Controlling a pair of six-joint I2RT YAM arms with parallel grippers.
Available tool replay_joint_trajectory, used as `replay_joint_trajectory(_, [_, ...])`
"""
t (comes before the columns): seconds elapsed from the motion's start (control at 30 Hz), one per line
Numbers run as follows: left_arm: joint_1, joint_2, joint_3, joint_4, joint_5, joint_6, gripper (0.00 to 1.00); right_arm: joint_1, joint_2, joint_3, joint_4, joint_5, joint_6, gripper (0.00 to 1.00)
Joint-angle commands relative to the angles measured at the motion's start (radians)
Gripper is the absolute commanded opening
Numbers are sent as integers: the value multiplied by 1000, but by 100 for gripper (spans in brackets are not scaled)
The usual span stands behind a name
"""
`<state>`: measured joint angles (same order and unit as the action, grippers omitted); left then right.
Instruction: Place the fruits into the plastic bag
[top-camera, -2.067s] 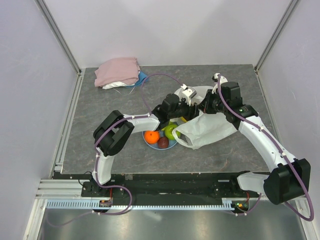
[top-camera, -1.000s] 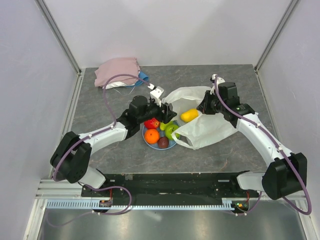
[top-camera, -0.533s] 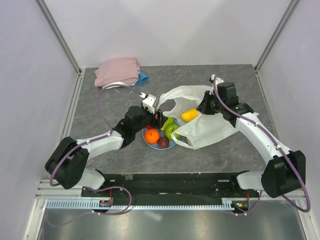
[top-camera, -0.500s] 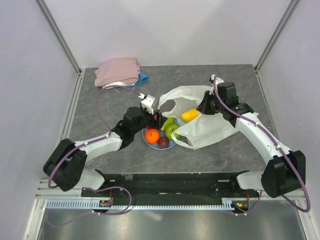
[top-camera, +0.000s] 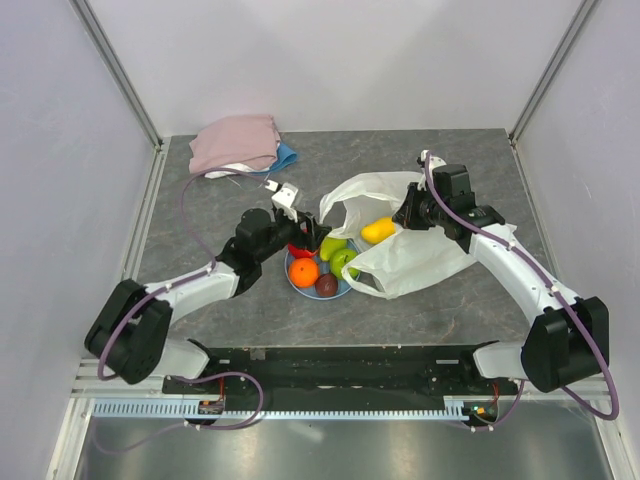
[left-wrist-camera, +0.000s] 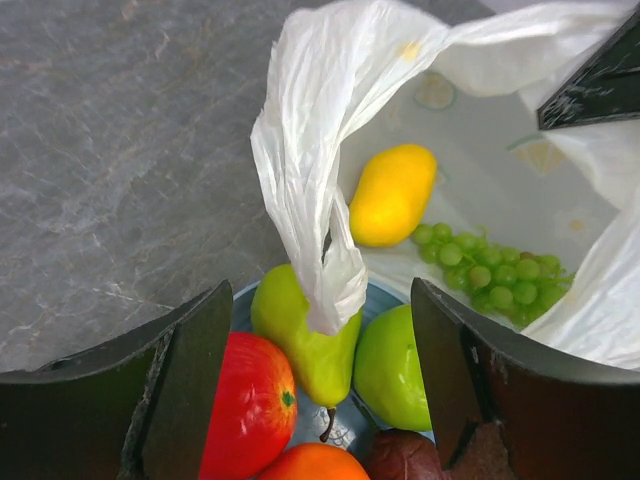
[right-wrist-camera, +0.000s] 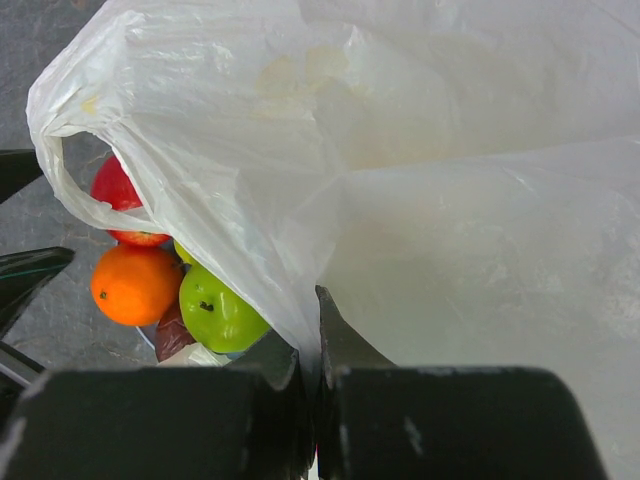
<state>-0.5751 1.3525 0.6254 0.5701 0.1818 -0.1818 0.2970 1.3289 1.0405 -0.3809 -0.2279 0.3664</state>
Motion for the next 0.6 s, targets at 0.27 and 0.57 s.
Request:
replay_joint_trajectory(0.27, [0,180,68,188,169,-96,19,-1,26,30,28,45,-26,0])
replay_joint_trajectory(0.57, [1,113,22,217,185,-114,1,-2,246,183,56,167,-112,0])
